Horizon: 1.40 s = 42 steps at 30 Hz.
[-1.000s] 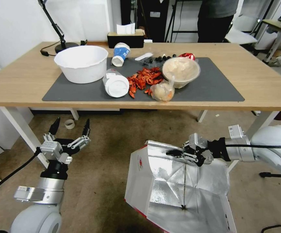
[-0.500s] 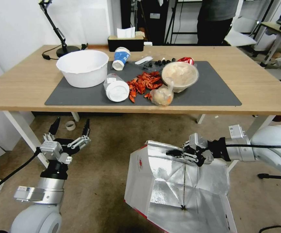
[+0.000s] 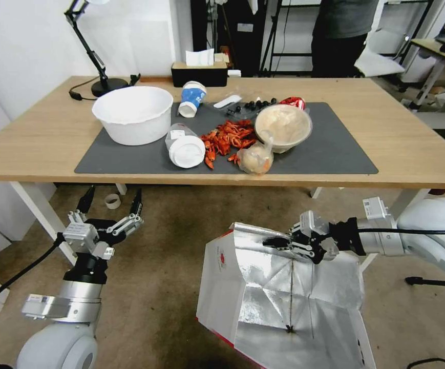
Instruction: Pick up the food delivery bag from the floor and place it on the table.
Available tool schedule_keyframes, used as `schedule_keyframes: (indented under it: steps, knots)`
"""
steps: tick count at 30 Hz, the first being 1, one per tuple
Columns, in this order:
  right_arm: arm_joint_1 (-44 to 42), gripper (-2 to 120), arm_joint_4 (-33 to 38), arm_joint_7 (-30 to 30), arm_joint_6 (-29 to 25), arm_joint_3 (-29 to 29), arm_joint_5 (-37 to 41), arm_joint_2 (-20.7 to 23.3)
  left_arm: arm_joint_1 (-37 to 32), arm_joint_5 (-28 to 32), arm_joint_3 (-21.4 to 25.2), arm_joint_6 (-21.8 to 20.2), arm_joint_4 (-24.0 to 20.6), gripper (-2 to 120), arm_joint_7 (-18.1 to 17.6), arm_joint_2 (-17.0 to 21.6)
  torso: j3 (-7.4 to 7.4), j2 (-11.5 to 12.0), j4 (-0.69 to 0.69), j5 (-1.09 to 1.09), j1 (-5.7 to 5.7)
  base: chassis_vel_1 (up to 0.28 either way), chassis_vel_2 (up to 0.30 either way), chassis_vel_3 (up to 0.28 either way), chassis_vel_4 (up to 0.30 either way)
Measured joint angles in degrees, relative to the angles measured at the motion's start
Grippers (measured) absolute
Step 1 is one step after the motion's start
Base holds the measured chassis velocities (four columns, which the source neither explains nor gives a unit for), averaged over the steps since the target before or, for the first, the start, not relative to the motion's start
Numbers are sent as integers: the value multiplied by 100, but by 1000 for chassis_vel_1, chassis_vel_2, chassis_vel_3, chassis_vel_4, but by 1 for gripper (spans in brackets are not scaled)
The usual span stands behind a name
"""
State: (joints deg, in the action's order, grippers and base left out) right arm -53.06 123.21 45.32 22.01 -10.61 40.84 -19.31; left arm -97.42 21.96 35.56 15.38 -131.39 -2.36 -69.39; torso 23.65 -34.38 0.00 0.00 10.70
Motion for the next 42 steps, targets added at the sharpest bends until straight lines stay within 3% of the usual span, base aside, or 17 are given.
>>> schedule_keyframes:
  steps: [42]
  knots:
    - [22,0,-79,126,-61,8,50,-19,23,17,-12,-3,3,100,-9,17,607,-1034,0,0,425,0,0,0,0]
